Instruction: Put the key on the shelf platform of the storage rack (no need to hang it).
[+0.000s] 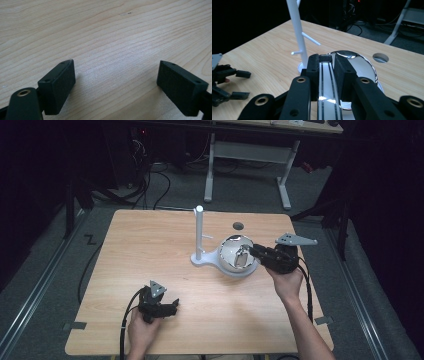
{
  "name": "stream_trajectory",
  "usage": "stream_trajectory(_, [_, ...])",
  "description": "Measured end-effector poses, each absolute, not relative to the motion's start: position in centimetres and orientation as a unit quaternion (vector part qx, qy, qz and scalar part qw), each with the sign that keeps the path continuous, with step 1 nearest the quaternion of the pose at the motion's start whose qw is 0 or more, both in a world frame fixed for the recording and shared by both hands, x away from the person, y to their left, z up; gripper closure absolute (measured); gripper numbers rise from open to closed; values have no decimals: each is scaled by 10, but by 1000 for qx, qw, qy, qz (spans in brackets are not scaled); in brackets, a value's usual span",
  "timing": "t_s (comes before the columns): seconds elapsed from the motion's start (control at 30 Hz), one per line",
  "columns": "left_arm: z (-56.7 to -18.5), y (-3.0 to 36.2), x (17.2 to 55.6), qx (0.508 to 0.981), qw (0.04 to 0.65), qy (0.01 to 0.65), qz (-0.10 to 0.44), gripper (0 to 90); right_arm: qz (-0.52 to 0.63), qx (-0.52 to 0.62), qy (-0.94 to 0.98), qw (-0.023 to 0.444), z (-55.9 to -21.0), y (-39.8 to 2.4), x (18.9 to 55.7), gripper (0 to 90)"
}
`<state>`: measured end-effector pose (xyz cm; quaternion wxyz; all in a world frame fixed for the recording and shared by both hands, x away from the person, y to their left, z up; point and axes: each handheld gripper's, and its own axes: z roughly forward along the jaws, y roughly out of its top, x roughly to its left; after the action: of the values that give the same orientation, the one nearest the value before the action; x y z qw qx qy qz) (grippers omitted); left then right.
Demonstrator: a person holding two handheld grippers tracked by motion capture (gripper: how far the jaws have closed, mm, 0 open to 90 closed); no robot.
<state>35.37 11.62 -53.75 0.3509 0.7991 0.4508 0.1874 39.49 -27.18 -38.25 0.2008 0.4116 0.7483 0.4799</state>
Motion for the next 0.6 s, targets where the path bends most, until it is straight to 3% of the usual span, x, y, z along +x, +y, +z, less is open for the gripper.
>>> stream_trajectory(0.6, [-538, 116, 354, 799, 352, 451, 187, 156, 446, 425, 762, 199, -410, -267, 413, 756])
